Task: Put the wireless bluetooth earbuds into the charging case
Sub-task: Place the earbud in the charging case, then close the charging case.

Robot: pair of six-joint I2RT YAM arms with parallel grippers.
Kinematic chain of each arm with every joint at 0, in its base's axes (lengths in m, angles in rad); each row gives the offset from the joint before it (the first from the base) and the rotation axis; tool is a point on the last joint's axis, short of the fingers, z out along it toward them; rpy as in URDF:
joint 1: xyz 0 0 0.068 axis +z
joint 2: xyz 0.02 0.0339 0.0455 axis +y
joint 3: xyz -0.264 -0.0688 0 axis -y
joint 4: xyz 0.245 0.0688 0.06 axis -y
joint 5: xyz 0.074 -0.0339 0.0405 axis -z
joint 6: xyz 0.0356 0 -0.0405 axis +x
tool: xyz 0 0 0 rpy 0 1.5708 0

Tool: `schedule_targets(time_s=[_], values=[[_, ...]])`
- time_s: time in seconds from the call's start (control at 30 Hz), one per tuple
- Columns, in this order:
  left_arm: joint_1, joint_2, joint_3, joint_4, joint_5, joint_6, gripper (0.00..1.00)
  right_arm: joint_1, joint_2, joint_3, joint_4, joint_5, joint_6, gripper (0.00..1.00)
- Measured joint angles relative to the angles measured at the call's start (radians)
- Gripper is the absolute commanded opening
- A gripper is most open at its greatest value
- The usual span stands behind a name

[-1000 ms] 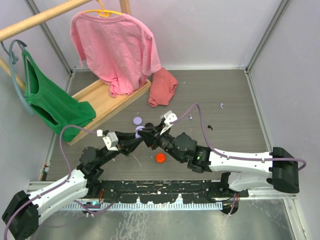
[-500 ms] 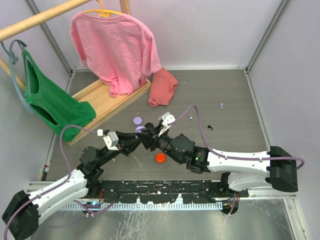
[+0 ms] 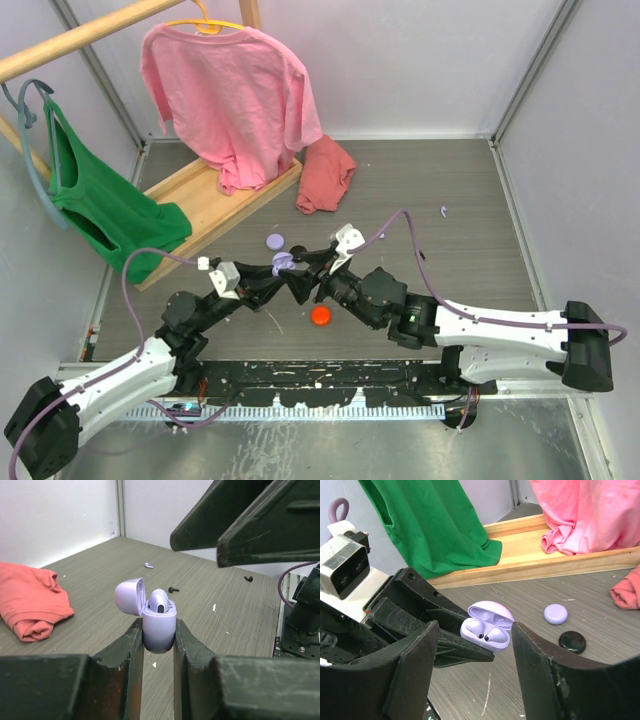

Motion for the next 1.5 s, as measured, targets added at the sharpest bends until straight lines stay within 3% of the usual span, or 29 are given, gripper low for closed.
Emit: schedule_targets(time_s=[0.23,0.6,0.9,1.2,1.5], values=[[0.000,0.034,0.001,-0.006,0.031,-0.014,0.00,-0.077,-0.058,0.062,-0.160,-0.122,-0.031,0.77],[0.000,0.052,0.064,-0.031,0.188,-0.030,0.00,-0.381,-0.063,0.103,-0.277,-0.637,0.037,0.82],[0.000,0.108,0.100,-0.026,0.276,-0.053,0.01,-0.474,0.032,0.106,-0.269,-0.951,0.090,0.82],[0.000,0.140,0.100,-0.022,0.272,-0.073,0.02,-0.495,0.068,0.106,-0.243,-1.138,0.124,0.82],[-0.006,0.143,0.100,-0.033,0.223,-0.093,0.02,-0.510,0.067,0.106,-0.239,-1.179,0.114,0.81]])
